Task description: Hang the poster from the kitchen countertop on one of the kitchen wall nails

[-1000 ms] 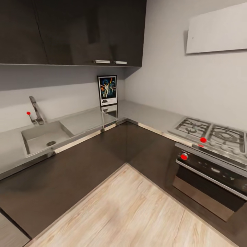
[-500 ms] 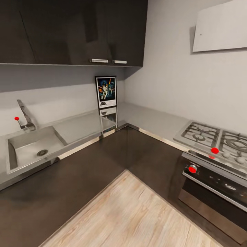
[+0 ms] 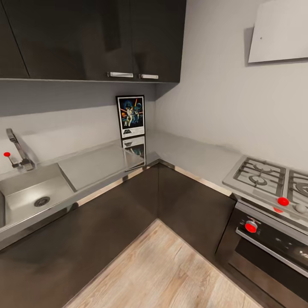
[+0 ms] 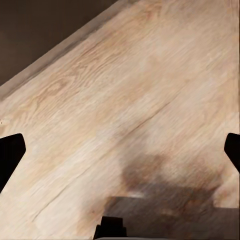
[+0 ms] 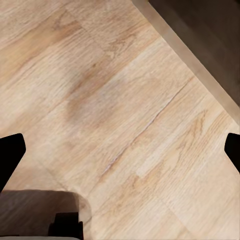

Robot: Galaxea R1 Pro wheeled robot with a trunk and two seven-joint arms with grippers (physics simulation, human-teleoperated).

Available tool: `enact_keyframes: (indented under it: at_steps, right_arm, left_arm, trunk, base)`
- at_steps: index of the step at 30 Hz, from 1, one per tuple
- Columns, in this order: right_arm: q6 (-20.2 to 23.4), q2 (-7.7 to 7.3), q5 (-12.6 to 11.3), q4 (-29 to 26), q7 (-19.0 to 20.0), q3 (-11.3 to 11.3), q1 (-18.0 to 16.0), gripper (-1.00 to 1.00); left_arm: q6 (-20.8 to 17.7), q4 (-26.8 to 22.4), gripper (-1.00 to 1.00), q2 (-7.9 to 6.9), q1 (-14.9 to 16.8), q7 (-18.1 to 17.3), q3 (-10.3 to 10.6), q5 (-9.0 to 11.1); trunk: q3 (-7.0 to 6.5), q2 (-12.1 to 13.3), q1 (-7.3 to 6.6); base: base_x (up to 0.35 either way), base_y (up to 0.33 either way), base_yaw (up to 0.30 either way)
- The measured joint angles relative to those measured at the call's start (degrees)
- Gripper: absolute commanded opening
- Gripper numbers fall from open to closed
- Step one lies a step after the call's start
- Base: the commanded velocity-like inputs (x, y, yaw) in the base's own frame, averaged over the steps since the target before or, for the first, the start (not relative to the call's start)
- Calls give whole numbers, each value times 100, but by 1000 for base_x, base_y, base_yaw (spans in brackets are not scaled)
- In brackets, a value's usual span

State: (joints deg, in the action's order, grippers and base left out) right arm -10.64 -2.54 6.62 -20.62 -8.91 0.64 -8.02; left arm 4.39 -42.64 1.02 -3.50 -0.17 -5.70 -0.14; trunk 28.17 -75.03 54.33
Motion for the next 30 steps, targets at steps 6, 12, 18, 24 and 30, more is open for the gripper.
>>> enact_keyframes:
  at_steps: [6,12,18,24,30]
  right_arm:
    - [-2,0,-1,7,7,4,1,100]
    - [-3,0,-1,2,5,1,-2,100]
    - [-3,0,-1,1,5,0,-2,100]
    - [-3,0,-1,1,4,0,-1,100]
    - [-3,0,-1,-3,3,-2,-1,100]
  left_arm:
    - [-1256,-3428,100,20,0,-29,138,8]
    - [-2317,-4419,100,260,82,-21,371,13]
    - [-2773,-4637,100,448,850,-16,423,15]
    - [-3706,-4678,100,545,1964,-15,433,18]
    - [-5059,-4664,100,804,3848,8,433,18]
  trunk:
    - [0,0,0]
    - [0,0,0]
    - [-2,1,0]
    - [-2,1,0]
    - [-3,2,1]
  base:
    - [0,0,0]
    - [0,0,0]
    - [0,0,0]
    - [0,0,0]
    - [0,0,0]
